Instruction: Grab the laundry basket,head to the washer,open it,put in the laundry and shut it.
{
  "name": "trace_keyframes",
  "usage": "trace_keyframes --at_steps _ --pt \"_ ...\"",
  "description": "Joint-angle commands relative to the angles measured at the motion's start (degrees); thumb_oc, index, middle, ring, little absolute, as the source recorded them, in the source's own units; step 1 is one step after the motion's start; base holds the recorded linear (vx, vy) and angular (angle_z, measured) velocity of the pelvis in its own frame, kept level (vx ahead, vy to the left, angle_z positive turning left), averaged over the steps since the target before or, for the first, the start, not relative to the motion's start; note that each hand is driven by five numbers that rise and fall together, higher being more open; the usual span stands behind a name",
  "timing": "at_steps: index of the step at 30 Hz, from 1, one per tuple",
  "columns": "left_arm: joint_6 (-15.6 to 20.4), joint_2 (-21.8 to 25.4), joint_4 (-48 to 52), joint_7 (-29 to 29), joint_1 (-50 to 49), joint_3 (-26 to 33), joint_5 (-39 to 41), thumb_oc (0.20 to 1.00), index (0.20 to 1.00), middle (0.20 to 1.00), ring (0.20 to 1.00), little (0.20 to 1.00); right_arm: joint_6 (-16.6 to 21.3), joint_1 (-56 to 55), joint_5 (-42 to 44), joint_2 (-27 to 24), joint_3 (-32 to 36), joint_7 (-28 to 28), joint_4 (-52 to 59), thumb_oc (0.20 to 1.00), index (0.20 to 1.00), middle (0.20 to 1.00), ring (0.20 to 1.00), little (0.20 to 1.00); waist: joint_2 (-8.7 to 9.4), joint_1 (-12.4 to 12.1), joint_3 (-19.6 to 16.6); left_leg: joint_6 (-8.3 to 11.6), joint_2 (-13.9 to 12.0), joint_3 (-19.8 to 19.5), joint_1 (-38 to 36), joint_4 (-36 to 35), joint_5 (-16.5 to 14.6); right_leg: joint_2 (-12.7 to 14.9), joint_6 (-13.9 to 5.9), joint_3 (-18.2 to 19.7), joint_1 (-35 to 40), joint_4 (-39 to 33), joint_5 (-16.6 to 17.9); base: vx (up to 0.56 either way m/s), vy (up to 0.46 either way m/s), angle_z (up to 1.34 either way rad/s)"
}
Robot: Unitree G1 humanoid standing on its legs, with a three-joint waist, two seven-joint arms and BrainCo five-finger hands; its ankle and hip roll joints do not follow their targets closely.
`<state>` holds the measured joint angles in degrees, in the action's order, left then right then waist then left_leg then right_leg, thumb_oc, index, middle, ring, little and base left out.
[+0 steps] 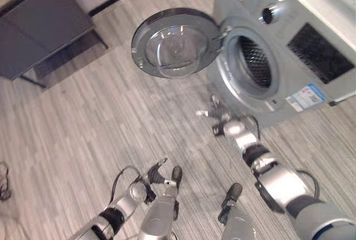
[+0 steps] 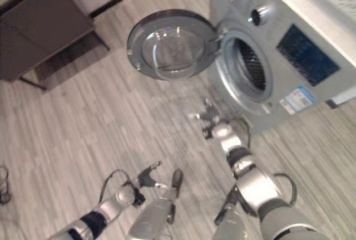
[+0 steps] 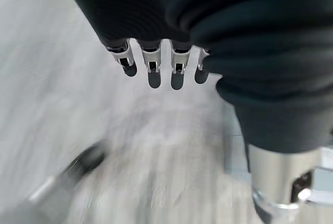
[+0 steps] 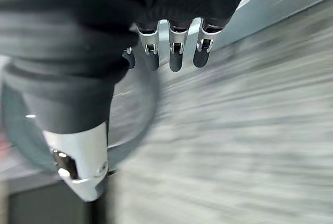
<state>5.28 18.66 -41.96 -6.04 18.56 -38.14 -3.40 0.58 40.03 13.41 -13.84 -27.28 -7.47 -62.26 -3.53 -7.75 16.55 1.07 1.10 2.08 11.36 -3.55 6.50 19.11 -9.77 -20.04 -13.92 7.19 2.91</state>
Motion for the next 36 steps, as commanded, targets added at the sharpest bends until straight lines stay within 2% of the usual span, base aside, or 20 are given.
trace_keyframes --at_steps 1,2,3,6,7,8,9,12,14,15,16,17,18,21,22,23,26,28,32,36 --pt "0.7 2.8 1.0 -1.2 -1.2 2.8 -3.8 1.0 1.0 1.0 1.0 1.0 -0.4 -3.1 -5.4 -0.9 1.7 0.5 -0.8 1.0 1.0 1.0 1.0 1.0 1.14 0.9 0.1 -0.61 0.5 -0.3 -2.6 6.1 -11.7 5.9 -1.55 4.6 -0.5 2.0 3.9 0.25 0.406 -0.02" --pt "0.6 4.3 2.8 -1.3 -0.5 4.9 -5.4 1.0 1.0 1.0 1.0 1.0 -1.1 -10.6 -7.9 -2.9 2.8 1.6 1.7 1.0 1.0 1.0 1.0 1.0 0.1 4.4 0.9 -2.37 1.6 -1.7 -5.5 5.9 -12.0 3.3 -0.81 11.3 -3.7 11.8 4.0 0.1 0.197 0.06" --pt "0.5 4.3 2.8 -1.3 -0.5 4.9 -5.4 1.0 1.0 1.0 1.0 1.0 -1.1 -10.7 -8.0 -3.0 2.8 1.6 1.8 1.0 1.0 1.0 1.0 1.0 0.2 4.3 0.8 -2.37 1.7 -1.5 -5.6 5.9 -12.0 3.4 -0.82 11.6 -4.0 12.2 3.8 0.15 0.279 0.19" --pt "0.6 7.2 2.7 -0.6 3.1 5.5 -8.0 1.0 1.0 1.0 1.0 1.0 -0.9 -16.5 -8.7 -5.0 5.4 2.3 2.1 1.0 1.0 1.0 1.0 1.0 -0.28 7.7 1.2 -3.3 2.4 -2.2 -9.3 4.2 -12.5 -5.8 0.71 13.6 -9.9 15.2 0.4 0.22 0.101 -0.02" --pt "0.0 9.3 1.5 0.4 5.7 5.3 -9.6 1.0 1.0 1.0 1.0 1.0 -1.2 -19.3 -8.8 -5.6 7.5 2.2 0.6 1.0 1.0 1.0 1.0 1.0 -0.04 9.9 1.0 -3.49 3.7 -2.9 -11.6 3.4 -13.7 -9.1 0.65 12.4 -12.3 10.8 1.7 0.28 0.015 -0.37" --pt "0.0 9.3 1.5 0.4 5.8 5.3 -9.6 1.0 1.0 1.0 1.0 1.0 -1.2 -19.3 -8.8 -5.6 7.5 2.3 0.6 1.0 1.0 1.0 1.0 1.0 -0.05 9.9 1.0 -3.47 3.7 -2.9 -11.4 3.4 -13.5 -9.1 0.69 12.2 -12.2 10.3 2.1 0.54 -0.007 -0.04" --pt "-1.4 10.6 -5.1 3.3 10.7 3.6 -12.2 1.0 1.0 1.0 1.0 1.0 -2.3 -23.9 -9.5 -5.7 10.2 2.8 -3.9 1.0 1.0 1.0 1.0 1.0 0.72 12.9 -0.2 -3.69 5.9 -4.6 -15.4 3.0 -16.0 -11.8 -0.02 10.5 -13.9 2.5 4.6 0.5 -0.022 0.26" --pt "-2.3 10.7 -11.2 5.8 14.0 1.4 -15.0 1.0 1.0 1.0 1.0 1.0 -3.3 -25.8 -11.9 -6.0 11.0 3.3 -7.7 1.0 1.0 1.0 1.0 1.0 0.29 13.9 -1.8 -3.57 6.1 -4.4 -18.5 2.3 -17.9 -12.7 0.03 6.0 -11.8 -1.3 5.3 0.47 -0.035 0.57" --pt "-3.1 9.3 -19.9 6.9 18.1 -0.8 -19.3 1.0 1.0 1.0 1.0 1.0 -3.7 -30.3 -12.5 -6.4 11.4 4.4 -9.5 1.0 1.0 1.0 1.0 1.0 -0.18 15.4 -5.3 -2.84 5.8 -3.6 -20.8 3.4 -19.9 -12.9 2.0 3.7 -8.7 -0.3 3.1 0.46 -0.064 0.12" --pt "-3.2 7.6 -24.0 6.5 19.8 -1.0 -19.6 1.0 1.0 1.0 1.0 1.0 -3.6 -31.9 -12.3 -6.9 12.0 4.5 -11.1 1.0 1.0 1.0 1.0 1.0 -0.76 16.9 -6.0 -1.19 5.1 -2.5 -20.4 7.9 -18.8 -13.4 2.89 3.7 -7.3 0.5 1.9 0.38 -0.06 -0.32" --pt "-4.1 5.6 -27.4 7.1 20.2 -0.3 -19.5 1.0 1.0 1.0 1.0 1.0 -4.2 -34.5 -12.7 -6.7 12.4 4.6 -12.7 1.0 1.0 1.0 1.0 1.0 -0.98 18.9 -6.7 3.26 1.9 3.8 -17.7 19.0 -13.8 -12.8 4.55 2.1 -2.3 0.7 0.1 0.37 -0.061 0.07" --pt "-4.0 5.6 -27.5 7.0 20.2 -0.3 -19.5 1.0 1.0 1.0 1.0 1.0 -4.2 -34.5 -12.6 -6.8 12.4 4.6 -12.7 1.0 1.0 1.0 1.0 1.0 -1.08 18.9 -6.7 3.32 1.8 3.7 -17.5 19.4 -14.0 -12.9 4.59 2.0 -2.3 0.6 0.2 0.42 -0.134 0.68" --pt "-5.1 4.9 -29.5 8.2 20.5 0.4 -19.5 1.0 1.0 1.0 1.0 1.0 -4.7 -35.7 -12.2 -6.5 11.8 4.8 -13.5 1.0 1.0 1.0 1.0 1.0 0.05 18.8 -6.4 6.88 -1.3 6.0 -11.8 35.8 -5.7 -14.9 7.26 3.6 2.2 -0.5 -1.6 0.3 -0.152 1.16" --pt "-5.5 5.1 -31.0 9.2 21.0 0.0 -20.0 1.0 1.0 1.0 1.0 1.0 -5.1 -36.6 -11.9 -6.2 11.7 5.0 -15.0 1.0 1.0 1.0 1.0 1.0 0.97 18.2 -5.9 6.99 -4.6 6.9 -6.7 45.5 -3.9 -16.1 9.31 5.6 4.5 -1.0 -3.8 0.23 -0.115 -0.31" --pt "-5.3 4.7 -32.0 10.3 21.0 -0.1 -20.1 1.0 1.0 1.0 1.0 1.0 -5.3 -36.9 -12.2 -5.8 11.3 5.3 -15.7 1.0 1.0 1.0 1.0 1.0 2.01 18.3 -5.8 6.13 -9.1 9.0 -4.7 45.4 -3.9 -15.4 9.54 6.5 5.9 -1.1 -4.7 0.32 0.064 -0.8" --pt "-5.4 4.7 -33.2 11.6 20.3 -0.2 -19.9 1.0 1.0 1.0 1.0 1.0 -5.7 -37.2 -13.1 -5.5 11.1 5.4 -16.5 1.0 1.0 1.0 1.0 1.0 2.49 17.0 -5.4 4.95 -14.2 8.9 -1.9 39.7 -7.3 -15.7 8.73 9.3 8.6 -1.0 -7.2 0.33 0.105 -0.26" --pt "-5.1 6.1 -33.8 12.5 18.5 0.1 -19.3 1.0 1.0 1.0 1.0 1.0 -5.9 -36.8 -14.1 -5.6 10.8 5.7 -17.6 1.0 1.0 1.0 1.0 1.0 3.01 15.4 -5.5 3.96 -14.9 6.6 -0.8 28.1 -5.1 -16.0 8.23 12.2 9.1 -0.9 -7.0 0.18 0.148 -0.5" --pt "-4.7 8.1 -35.5 15.1 13.6 1.6 -16.6 1.0 1.0 1.0 1.0 1.0 -5.6 -36.3 -15.0 -6.4 11.6 6.3 -19.1 1.0 1.0 1.0 1.0 1.0 1.19 13.5 -5.8 6.04 -16.0 -3.1 -1.0 8.8 0.1 -17.6 6.7 18.8 11.1 -0.3 -9.2 0.41 0.36 -1.37" --pt "-4.8 9.2 -36.1 19.0 6.6 3.3 -16.9 1.0 1.0 1.0 1.0 1.0 -5.9 -36.3 -17.7 -7.5 12.4 7.3 -19.8 1.0 1.0 1.0 1.0 1.0 -1.02 13.7 -7.1 7.03 -16.8 -4.7 -3.0 6.8 -1.1 -17.8 5.79 22.3 11.9 0.3 -10.3 0.31 0.232 -1.41" --pt "-5.1 10.2 -37.2 18.3 1.0 5.6 -18.5 1.0 1.0 1.0 1.0 1.0 -6.3 -36.0 -17.2 -7.9 15.4 7.9 -20.9 1.0 1.0 1.0 1.0 1.0 -2.03 14.2 -9.0 6.59 -13.0 -0.8 -6.7 6.6 -3.8 -14.0 4.33 25.3 13.3 0.0 -9.4 0.23 0.295 -0.83"
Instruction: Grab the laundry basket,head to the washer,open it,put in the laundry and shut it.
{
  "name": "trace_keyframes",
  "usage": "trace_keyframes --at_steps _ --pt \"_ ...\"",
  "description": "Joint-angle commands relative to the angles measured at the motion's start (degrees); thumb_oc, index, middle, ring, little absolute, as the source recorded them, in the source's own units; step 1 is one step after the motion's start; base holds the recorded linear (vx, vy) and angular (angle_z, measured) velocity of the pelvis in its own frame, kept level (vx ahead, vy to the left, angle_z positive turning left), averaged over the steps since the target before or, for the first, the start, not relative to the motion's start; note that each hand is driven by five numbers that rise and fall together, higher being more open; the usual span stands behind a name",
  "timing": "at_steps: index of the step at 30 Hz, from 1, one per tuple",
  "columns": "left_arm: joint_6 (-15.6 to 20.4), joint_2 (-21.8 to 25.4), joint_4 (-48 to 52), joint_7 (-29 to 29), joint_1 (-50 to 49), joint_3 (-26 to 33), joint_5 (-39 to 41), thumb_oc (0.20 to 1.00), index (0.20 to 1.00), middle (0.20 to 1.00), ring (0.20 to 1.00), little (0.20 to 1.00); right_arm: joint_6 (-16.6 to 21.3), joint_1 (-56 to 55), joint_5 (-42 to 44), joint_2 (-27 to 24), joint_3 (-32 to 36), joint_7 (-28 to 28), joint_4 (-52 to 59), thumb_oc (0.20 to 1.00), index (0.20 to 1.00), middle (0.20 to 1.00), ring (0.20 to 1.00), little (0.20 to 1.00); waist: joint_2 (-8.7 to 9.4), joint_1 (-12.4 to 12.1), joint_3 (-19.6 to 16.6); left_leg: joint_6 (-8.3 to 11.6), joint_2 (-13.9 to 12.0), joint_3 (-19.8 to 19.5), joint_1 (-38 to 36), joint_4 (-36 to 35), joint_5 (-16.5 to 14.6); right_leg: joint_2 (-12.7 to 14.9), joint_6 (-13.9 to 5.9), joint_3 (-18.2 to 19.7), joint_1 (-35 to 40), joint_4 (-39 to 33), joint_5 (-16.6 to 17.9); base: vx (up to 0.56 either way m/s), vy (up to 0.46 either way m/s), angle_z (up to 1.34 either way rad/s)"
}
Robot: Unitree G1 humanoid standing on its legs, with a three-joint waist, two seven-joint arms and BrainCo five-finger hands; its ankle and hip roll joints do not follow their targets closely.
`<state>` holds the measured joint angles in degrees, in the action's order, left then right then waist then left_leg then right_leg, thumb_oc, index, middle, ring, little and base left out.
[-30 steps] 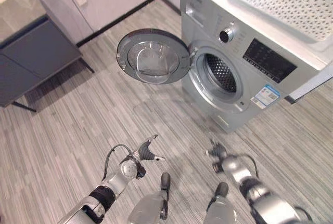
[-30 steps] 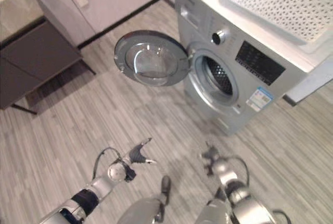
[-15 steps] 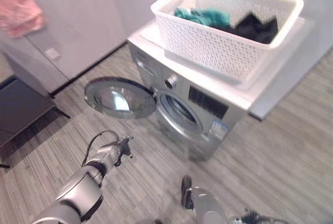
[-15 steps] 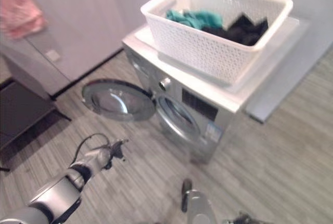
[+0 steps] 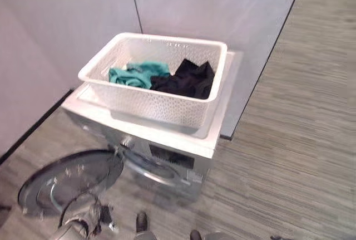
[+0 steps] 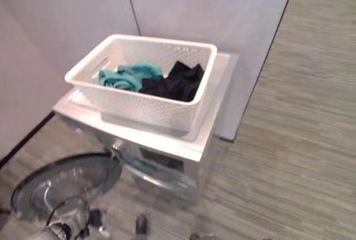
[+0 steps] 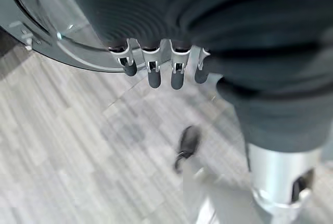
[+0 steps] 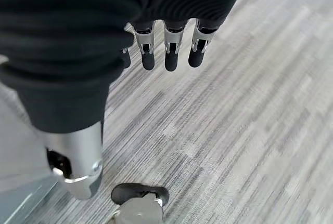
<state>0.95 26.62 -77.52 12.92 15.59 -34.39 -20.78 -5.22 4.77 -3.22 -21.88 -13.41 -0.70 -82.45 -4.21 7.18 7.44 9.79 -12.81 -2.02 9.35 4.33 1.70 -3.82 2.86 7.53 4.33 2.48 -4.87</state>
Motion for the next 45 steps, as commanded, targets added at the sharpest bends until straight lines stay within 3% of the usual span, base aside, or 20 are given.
trace_keyframes --at_steps 1,5,9,13,15,16,18,19,22,23,27,29,30,32,34,35,39,45 --pt "-0.8 2.2 -1.7 -0.7 3.9 1.8 -1.1 1.0 1.0 1.0 1.0 1.0 -0.5 -0.7 -0.5 0.2 1.5 1.1 -0.7 1.0 1.0 1.0 1.0 1.0 -1.28 -0.8 0.2 -2.16 1.0 3.4 -4.9 -1.3 1.0 9.0 -8.34 -2.1 -4.9 4.7 -1.7 0.11 0.147 -0.5" --pt "-1.8 5.2 -5.2 -6.1 3.0 6.9 -0.8 1.0 1.0 1.0 1.0 1.0 0.2 -0.4 0.9 -0.1 3.0 0.5 1.2 1.0 1.0 1.0 1.0 1.0 -0.32 -0.8 -0.5 -4.27 4.3 7.0 -8.1 -3.0 -1.8 12.2 -10.62 0.5 -5.6 4.6 -0.6 0.1 0.213 -0.38" --pt "-1.5 5.8 -6.5 -5.1 0.0 8.8 -0.7 1.0 1.0 1.0 1.0 1.0 -0.1 0.1 2.4 -2.4 6.3 -0.2 0.9 1.0 1.0 1.0 1.0 1.0 0.13 -0.5 -1.4 -4.97 5.1 8.6 -9.4 -4.0 -2.7 13.2 -11.61 1.3 -5.9 3.6 0.4 0.05 0.109 -0.4" --pt "-1.5 9.4 -7.9 -5.8 -1.3 13.4 0.9 1.0 1.0 1.0 1.0 1.0 0.3 0.6 6.1 -6.7 12.0 -1.5 2.6 1.0 1.0 1.0 1.0 1.0 0.71 -0.2 -2.3 -5.57 6.0 10.1 -10.7 -5.1 -3.3 14.1 -12.63 1.7 -5.9 2.7 1.2 0.04 0.084 -0.23" --pt "-1.7 12.5 -6.4 -10.2 -3.1 22.7 5.1 1.0 1.0 1.0 1.0 1.0 1.9 0.8 10.4 -14.2 20.7 -6.2 15.2 1.0 1.0 1.0 1.0 1.0 1.59 -0.3 -2.6 -6.51 7.5 11.1 -12.0 -6.7 -4.1 15.8 -14.29 1.5 -6.4 2.5 2.1 0.04 0.148 -0.12" --pt "-1.7 12.5 -6.4 -10.2 -3.1 22.7 5.1 1.0 1.0 1.0 1.0 1.0 1.9 0.8 10.4 -14.2 20.7 -6.2 15.2 1.0 1.0 1.0 1.0 1.0 1.57 -0.3 -2.7 -6.5 7.5 11.1 -11.9 -6.7 -4.1 15.8 -14.29 1.5 -6.5 2.5 2.2 0.02 0.126 -0.18" --pt "-1.3 11.8 -4.7 -11.6 -4.7 25.9 7.3 1.0 1.0 1.0 1.0 1.0 2.9 0.7 10.9 -17.4 25.5 -10.1 26.4 1.0 1.0 1.0 1.0 1.0 1.86 -0.4 -2.6 -7.09 8.5 11.3 -12.6 -7.1 -4.8 16.8 -15.25 1.2 -6.7 2.7 2.7 0.02 0.146 -0.26" --pt "-1.3 11.0 -3.2 -12.4 -6.8 28.9 9.6 1.0 1.0 1.0 1.0 1.0 3.2 1.8 8.9 -20.6 29.4 -13.3 40.9 1.0 1.0 1.0 1.0 1.0 1.97 -0.1 -2.4 -7.78 9.5 11.8 -13.4 -7.5 -5.7 17.8 -16.32 1.2 -7.1 3.3 3.2 0.03 0.187 -0.21" --pt "-1.2 9.8 -1.4 -13.4 -7.7 29.2 10.3 1.0 1.0 1.0 1.0 1.0 4.3 4.3 6.7 -22.8 31.7 -17.0 51.7 1.0 1.0 1.0 1.0 1.0 1.88 -0.5 -2.7 -8.39 10.3 12.0 -13.5 -7.4 -6.3 18.4 -16.87 1.3 -7.5 3.3 4.5 0.02 0.149 -0.11" --pt "-1.2 8.5 0.6 -14.8 -8.3 28.3 10.2 1.0 1.0 1.0 1.0 1.0 6.3 8.3 5.2 -25.8 32.1 -20.0 58.5 1.0 1.0 1.0 1.0 1.0 2.07 -1.2 -2.8 -9.24 11.5 11.6 -14.2 -7.1 -7.4 19.4 -17.51 0.8 -7.3 3.8 5.3 -0.01 0.16 -0.27" --pt "-1.2 8.0 3.2 -15.6 -8.2 27.4 9.3 1.0 1.0 1.0 1.0 1.0 7.0 14.6 0.9 -30.8 29.4 -20.5 68.9 1.0 1.0 1.0 1.0 1.0 2.34 -2.4 -3.2 -10.17 12.7 11.2 -14.2 -6.4 -7.9 20.2 -17.86 0.8 -8.2 5.0 7.5 -0.02 0.135 -0.07" --pt "-1.0 8.1 4.9 -15.6 -6.8 25.0 8.2 1.0 1.0 1.0 1.0 1.0 7.7 23.3 -1.3 -36.0 22.4 -18.6 72.3 1.0 1.0 1.0 1.0 1.0 2.89 -4.1 -3.4 -11.15 13.6 9.5 -14.5 -5.7 -8.1 20.2 -17.2 -0.3 -9.3 10.9 7.0 -0.08 0.121 -0.02" --pt "-1.1 8.3 5.0 -15.8 -4.9 22.6 8.1 1.0 1.0 1.0 1.0 1.0 7.8 28.9 0.4 -38.3 17.7 -16.4 72.9 1.0 1.0 1.0 1.0 1.0 3.76 -5.4 -2.6 -11.9 13.8 8.0 -14.5 -4.9 -8.1 18.5 -15.86 -1.1 -10.5 16.0 6.6 -0.11 0.032 0.22" --pt "-1.0 8.1 4.5 -16.2 -4.1 22.3 8.5 1.0 1.0 1.0 1.0 1.0 8.1 34.4 1.1 -39.0 13.3 -15.6 71.8 1.0 1.0 1.0 1.0 1.0 3.88 -5.8 -2.3 -11.96 14.0 7.9 -14.6 -4.6 -8.5 18.5 -15.47 -2.6 -10.9 16.3 6.1 -0.04 -0.008 0.28" --pt "-0.6 8.1 3.2 -16.4 -2.2 20.3 9.3 1.0 1.0 1.0 1.0 1.0 8.4 46.6 3.8 -39.6 2.3 -12.7 66.9 1.0 1.0 1.0 1.0 1.0 4.79 -6.9 -2.4 -11.52 14.0 8.1 -15.0 -4.5 -8.8 19.0 -14.96 -7.1 -11.4 12.6 8.0 -0.02 -0.088 0.03" --pt "-0.4 8.2 2.1 -16.2 -1.7 19.5 10.3 1.0 1.0 1.0 1.0 1.0 7.9 54.6 7.5 -38.4 -5.2 -8.9 61.6 1.0 1.0 1.0 1.0 1.0 5.49 -7.3 -2.0 -10.96 13.5 7.4 -14.6 -3.5 -8.5 19.0 -15.14 -9.2 -10.8 9.4 7.6 -0.04 -0.109 -0.07" --pt "0.0 7.8 0.9 -15.2 -2.3 18.8 12.4 1.0 1.0 1.0 1.0 1.0 5.5 68.5 13.2 -34.8 -22.9 1.8 52.3 1.0 1.0 1.0 1.0 1.0 7.76 -8.3 -4.2 -9.65 12.7 7.1 -14.5 -4.4 -8.0 18.4 -14.3 -10.3 -7.9 5.0 7.2 0.03 -0.085 0.34" --pt "0.3 6.8 0.5 -13.5 -4.8 18.4 12.9 1.0 1.0 1.0 1.0 1.0 3.2 77.0 11.8 -31.3 -36.3 11.0 42.6 1.0 1.0 1.0 1.0 1.0 9.01 -8.4 -5.2 -8.44 10.9 6.1 -15.0 -5.8 -7.3 17.7 -14.2 -11.6 -5.8 2.5 7.0 0.03 -0.04 0.08"
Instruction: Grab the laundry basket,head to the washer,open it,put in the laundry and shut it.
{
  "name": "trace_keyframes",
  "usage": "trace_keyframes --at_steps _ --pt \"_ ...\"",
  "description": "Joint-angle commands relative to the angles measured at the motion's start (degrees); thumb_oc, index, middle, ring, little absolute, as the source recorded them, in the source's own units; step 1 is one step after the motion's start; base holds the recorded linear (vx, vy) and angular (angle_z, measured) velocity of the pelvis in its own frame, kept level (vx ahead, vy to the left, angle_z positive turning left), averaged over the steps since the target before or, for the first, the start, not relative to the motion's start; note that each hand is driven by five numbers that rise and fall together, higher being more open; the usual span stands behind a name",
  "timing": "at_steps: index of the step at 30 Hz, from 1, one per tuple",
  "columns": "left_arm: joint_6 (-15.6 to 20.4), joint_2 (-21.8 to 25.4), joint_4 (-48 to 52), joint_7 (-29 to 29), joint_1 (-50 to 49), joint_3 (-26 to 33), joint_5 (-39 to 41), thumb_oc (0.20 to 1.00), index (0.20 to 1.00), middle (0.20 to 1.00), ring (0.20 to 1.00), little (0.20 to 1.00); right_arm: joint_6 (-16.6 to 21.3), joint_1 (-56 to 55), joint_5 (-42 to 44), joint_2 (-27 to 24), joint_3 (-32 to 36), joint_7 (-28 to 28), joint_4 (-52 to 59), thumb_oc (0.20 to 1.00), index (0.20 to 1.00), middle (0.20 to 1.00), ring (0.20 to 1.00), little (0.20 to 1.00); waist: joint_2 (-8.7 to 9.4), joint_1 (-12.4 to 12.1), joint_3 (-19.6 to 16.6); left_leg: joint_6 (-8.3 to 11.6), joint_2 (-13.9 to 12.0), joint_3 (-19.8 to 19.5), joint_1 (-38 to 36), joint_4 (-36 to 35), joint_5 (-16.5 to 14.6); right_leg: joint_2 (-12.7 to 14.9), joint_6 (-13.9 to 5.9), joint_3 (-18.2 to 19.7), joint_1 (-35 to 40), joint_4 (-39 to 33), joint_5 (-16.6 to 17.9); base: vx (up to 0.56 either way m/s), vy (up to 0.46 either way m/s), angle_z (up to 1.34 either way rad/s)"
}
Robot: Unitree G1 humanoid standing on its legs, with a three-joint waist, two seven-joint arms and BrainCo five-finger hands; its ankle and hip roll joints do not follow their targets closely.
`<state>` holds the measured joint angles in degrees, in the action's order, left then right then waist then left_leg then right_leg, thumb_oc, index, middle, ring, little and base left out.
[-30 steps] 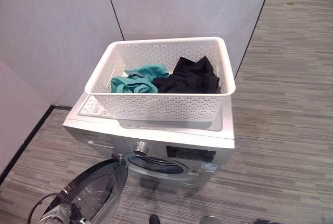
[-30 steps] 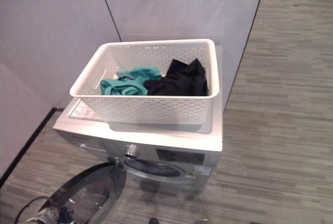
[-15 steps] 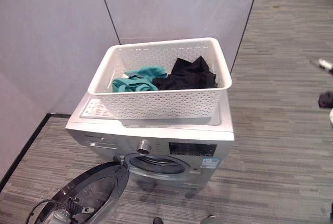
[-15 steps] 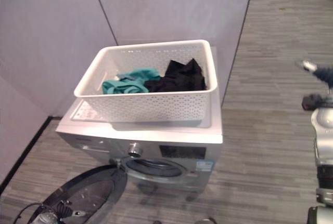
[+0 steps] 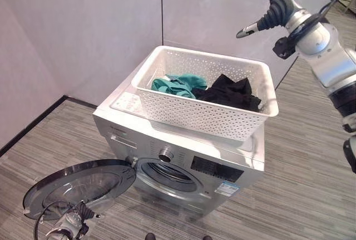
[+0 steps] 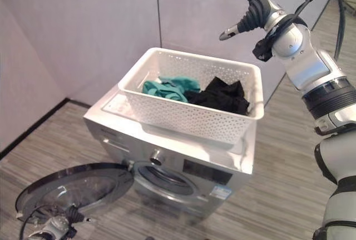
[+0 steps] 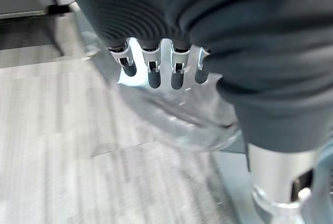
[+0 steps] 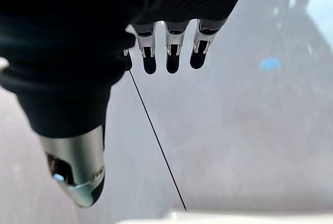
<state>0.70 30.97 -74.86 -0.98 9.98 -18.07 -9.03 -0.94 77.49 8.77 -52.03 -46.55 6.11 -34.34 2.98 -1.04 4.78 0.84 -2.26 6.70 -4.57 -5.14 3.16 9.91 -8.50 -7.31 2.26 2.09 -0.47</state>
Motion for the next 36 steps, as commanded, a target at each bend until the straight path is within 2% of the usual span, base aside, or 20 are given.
trace_keyframes --at_steps 1,2,4,6,9,22,36 --pt "0.6 2.5 -2.2 0.4 0.8 2.1 1.1 1.0 1.0 1.0 1.0 1.0 -1.0 4.4 -0.2 -1.1 -3.2 4.2 -5.6 1.0 1.0 1.0 1.0 1.0 1.77 -0.1 -2.5 0.5 0.4 -2.6 -1.1 3.6 -8.8 3.9 -2.83 3.2 -3.7 2.9 2.6 0.03 -0.021 0.12" --pt "0.5 2.1 -2.9 0.8 -0.1 2.4 1.0 1.0 1.0 1.0 1.0 1.0 -1.1 4.7 -1.8 -1.4 -5.9 6.6 -4.4 1.0 1.0 1.0 1.0 1.0 2.41 -0.1 -2.5 0.9 -0.2 -2.6 -1.3 3.1 -8.5 3.6 -2.81 3.0 -3.7 2.8 2.2 0.02 -0.01 0.12" --pt "0.5 1.9 -2.8 0.9 -0.4 2.6 0.8 1.0 1.0 1.0 1.0 1.0 -1.0 4.8 -2.0 -2.0 -6.7 7.3 -2.9 1.0 1.0 1.0 1.0 1.0 2.59 -0.1 -2.4 1.03 -0.4 -2.7 -1.2 3.0 -8.4 3.6 -2.82 2.9 -3.6 2.8 2.1 0.01 -0.005 0.03" --pt "0.7 1.4 -3.0 1.8 -1.9 3.4 0.7 1.0 1.0 1.0 1.0 1.0 -0.2 4.1 -2.6 -5.5 -9.4 9.4 1.5 1.0 1.0 1.0 1.0 1.0 3.38 0.1 -2.2 1.4 -0.9 -2.6 -1.3 2.7 -8.4 3.2 -2.85 3.0 -3.8 2.6 1.8 0.0 0.0 0.0" --pt "0.8 1.0 -3.1 2.0 -2.4 3.8 0.8 1.0 1.0 1.0 1.0 1.0 0.1 3.3 -2.8 -6.2 -9.9 10.1 1.9 1.0 1.0 1.0 1.0 1.0 3.58 -0.1 -2.0 1.46 -1.1 -2.4 -1.4 2.6 -8.4 3.1 -2.88 3.2 -3.9 2.4 1.8 0.0 0.0 -0.01" --pt "1.0 -0.4 -2.2 2.0 -1.8 3.4 2.6 1.0 1.0 1.0 1.0 1.0 0.0 0.2 -7.1 -4.8 -10.8 11.9 -2.5 1.0 1.0 1.0 1.0 1.0 4.28 -1.2 1.0 2.09 -1.8 -2.6 1.1 3.0 -7.8 2.9 -2.57 3.2 -5.8 1.6 1.8 -0.01 -0.001 -0.05" --pt "1.0 -0.9 -2.3 0.6 2.2 1.8 4.9 1.0 1.0 1.0 1.0 1.0 -0.3 1.5 -10.7 1.0 -13.7 12.9 -5.2 1.0 1.0 1.0 1.0 1.0 4.51 -2.7 7.1 2.46 -2.1 -4.6 7.6 5.3 -6.3 3.0 -1.84 2.2 -10.0 3.1 1.9 -0.06 -0.001 0.05"
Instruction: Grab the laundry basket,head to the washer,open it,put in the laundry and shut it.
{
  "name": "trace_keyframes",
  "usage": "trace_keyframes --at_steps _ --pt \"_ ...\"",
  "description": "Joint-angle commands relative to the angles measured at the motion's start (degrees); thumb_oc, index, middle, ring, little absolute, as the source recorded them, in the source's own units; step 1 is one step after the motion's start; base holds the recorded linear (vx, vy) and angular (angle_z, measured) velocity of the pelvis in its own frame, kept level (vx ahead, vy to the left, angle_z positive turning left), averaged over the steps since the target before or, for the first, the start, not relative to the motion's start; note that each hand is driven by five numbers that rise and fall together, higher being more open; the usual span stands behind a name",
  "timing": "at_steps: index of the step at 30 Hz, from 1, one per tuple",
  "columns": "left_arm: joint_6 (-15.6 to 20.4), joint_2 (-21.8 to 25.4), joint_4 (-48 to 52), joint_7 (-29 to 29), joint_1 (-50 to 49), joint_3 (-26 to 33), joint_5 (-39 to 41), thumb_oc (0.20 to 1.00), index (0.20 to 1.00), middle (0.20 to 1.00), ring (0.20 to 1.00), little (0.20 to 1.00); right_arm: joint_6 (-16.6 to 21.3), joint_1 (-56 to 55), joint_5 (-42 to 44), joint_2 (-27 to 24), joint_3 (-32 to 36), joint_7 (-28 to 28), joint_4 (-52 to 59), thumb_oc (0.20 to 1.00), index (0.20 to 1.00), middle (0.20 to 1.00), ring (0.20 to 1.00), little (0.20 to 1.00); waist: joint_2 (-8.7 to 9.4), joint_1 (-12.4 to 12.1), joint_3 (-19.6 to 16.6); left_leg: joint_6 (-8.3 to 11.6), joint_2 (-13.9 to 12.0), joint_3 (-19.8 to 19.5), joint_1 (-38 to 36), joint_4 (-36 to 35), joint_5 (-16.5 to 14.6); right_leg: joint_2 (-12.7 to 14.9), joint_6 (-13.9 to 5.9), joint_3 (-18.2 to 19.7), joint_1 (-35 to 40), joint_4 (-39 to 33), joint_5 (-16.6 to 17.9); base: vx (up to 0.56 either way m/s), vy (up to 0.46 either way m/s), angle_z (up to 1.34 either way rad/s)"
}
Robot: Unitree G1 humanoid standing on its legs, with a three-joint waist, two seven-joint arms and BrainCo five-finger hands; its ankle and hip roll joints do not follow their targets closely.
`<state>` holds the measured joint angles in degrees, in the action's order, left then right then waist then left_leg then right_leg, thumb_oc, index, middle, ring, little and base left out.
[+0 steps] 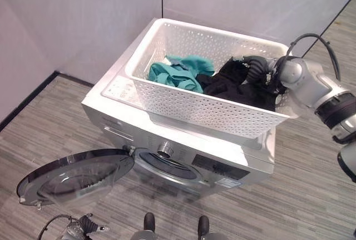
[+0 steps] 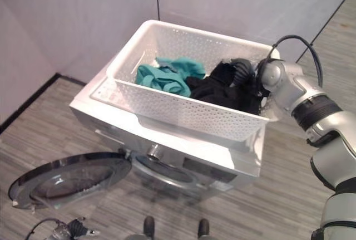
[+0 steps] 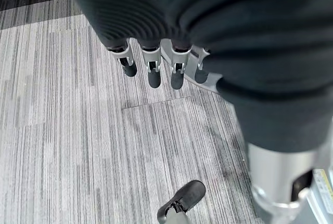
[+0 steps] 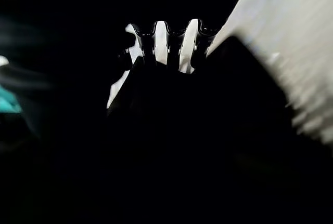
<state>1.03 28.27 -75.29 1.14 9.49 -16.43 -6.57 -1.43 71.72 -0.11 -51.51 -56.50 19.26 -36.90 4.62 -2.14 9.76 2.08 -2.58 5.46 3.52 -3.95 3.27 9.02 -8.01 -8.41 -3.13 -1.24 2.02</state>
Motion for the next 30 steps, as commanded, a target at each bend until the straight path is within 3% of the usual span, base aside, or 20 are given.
trace_keyframes --at_steps 1,11,12,13,21,30 --pt "0.6 1.8 -1.8 -1.6 3.2 0.0 2.7 1.0 1.0 1.0 1.0 1.0 0.1 7.6 -2.5 0.9 -4.4 0.0 -2.7 1.0 1.0 1.0 1.0 1.0 3.03 -1.7 2.7 1.28 -1.9 -3.5 0.2 4.5 -6.3 3.9 -2.25 3.1 -4.9 6.5 -0.5 -0.07 -0.018 0.03" --pt "0.0 2.4 -2.2 -1.4 7.1 -1.5 4.4 1.0 1.0 1.0 1.0 1.0 -1.1 8.9 -7.6 0.8 -11.4 4.4 -2.4 1.0 1.0 1.0 1.0 1.0 4.98 -3.6 7.0 2.14 -2.4 -5.7 6.5 8.4 -5.8 3.5 -1.65 1.2 -6.2 5.5 0.2 -0.05 -0.04 0.09" --pt "0.0 2.4 -2.3 -1.3 6.9 -1.3 4.2 1.0 1.0 1.0 1.0 1.0 -0.9 8.4 -6.2 -0.4 -12.0 5.3 0.1 0.548 0.548 0.548 0.548 0.548 5.17 -3.7 7.2 2.25 -2.5 -5.9 6.7 8.3 -5.7 3.4 -1.55 1.2 -6.2 5.3 0.2 -0.02 -0.021 0.11" --pt "0.0 2.3 -2.4 -1.2 6.6 -1.0 4.1 1.0 1.0 1.0 1.0 1.0 -0.8 8.4 -5.4 -1.0 -12.2 5.3 0.9 0.2 0.2 0.2 0.2 0.2 5.14 -3.7 7.2 2.3 -2.6 -5.8 6.7 8.2 -5.7 3.4 -1.51 1.2 -6.2 5.2 0.2 -0.01 -0.014 0.14" --pt "0.0 1.1 -3.2 -1.8 4.3 0.4 4.3 1.0 1.0 1.0 1.0 1.0 -0.6 10.0 -2.2 -1.0 -7.8 1.2 -2.5 0.2 0.2 0.2 0.2 0.2 4.48 -3.0 5.7 2.33 -2.7 -5.2 5.5 7.3 -6.0 3.4 -1.41 1.8 -5.8 4.7 0.1 0.01 0.007 0.02" --pt "0.6 0.0 -4.8 -2.5 1.8 0.2 3.6 1.0 1.0 1.0 1.0 1.0 1.9 17.1 13.1 -4.0 0.2 -6.8 -5.5 0.2 0.2 0.2 0.2 0.2 4.15 -1.7 1.1 2.23 -2.3 -4.6 2.2 5.4 -6.5 3.6 -1.68 2.2 -3.7 3.7 -0.3 0.04 0.009 -0.02"
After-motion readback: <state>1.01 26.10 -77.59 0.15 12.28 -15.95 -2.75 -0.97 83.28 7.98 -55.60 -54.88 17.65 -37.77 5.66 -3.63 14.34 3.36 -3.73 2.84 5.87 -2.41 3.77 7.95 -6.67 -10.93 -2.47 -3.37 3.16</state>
